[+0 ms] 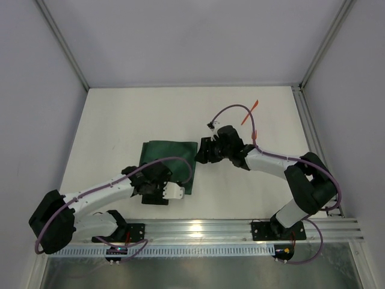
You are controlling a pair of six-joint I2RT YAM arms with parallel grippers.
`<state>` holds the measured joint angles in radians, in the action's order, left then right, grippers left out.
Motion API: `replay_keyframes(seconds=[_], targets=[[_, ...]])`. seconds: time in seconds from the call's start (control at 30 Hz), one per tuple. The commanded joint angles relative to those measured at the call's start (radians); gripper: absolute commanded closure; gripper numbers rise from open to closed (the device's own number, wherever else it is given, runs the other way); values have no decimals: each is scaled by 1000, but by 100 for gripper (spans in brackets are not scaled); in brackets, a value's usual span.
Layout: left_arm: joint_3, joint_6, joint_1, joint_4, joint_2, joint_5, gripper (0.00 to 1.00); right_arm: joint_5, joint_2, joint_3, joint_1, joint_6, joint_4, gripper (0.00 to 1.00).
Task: Fold the napkin into a case and place the utensils inside
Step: Pick up the lower triangle-folded napkin from the center of the board.
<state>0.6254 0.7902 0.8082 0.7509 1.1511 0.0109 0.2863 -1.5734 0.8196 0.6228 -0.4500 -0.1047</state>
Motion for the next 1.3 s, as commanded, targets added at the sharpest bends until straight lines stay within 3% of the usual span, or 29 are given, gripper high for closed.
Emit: replay_keyframes(seconds=[0.0, 0.3, 0.6, 0.63, 0.67, 0.97, 1.13, 1.27], targets=[[-15, -3, 22, -103, 30, -81, 32, 25, 64, -14, 11, 22, -1, 43], [-95, -3, 22, -142, 58, -137, 47, 91, 76, -4, 31, 53, -3, 43], [-115, -9, 22, -229, 67, -132, 84, 203, 101, 10, 34, 96, -15, 43], [-119, -14, 22, -238, 65, -131, 96, 209, 104, 10, 34, 102, -13, 43], [-118, -19, 22, -240, 64, -126, 100, 214, 114, 13, 35, 118, -9, 43], [35, -89, 0, -110, 65, -58, 100, 264, 275, 29, 51, 361, 60, 43], [117, -114, -35, -48, 87, -52, 100, 180, 436, -89, 113, 632, 59, 43], [174, -121, -63, 4, 105, -14, 100, 180, 596, -258, 153, 767, -79, 43]])
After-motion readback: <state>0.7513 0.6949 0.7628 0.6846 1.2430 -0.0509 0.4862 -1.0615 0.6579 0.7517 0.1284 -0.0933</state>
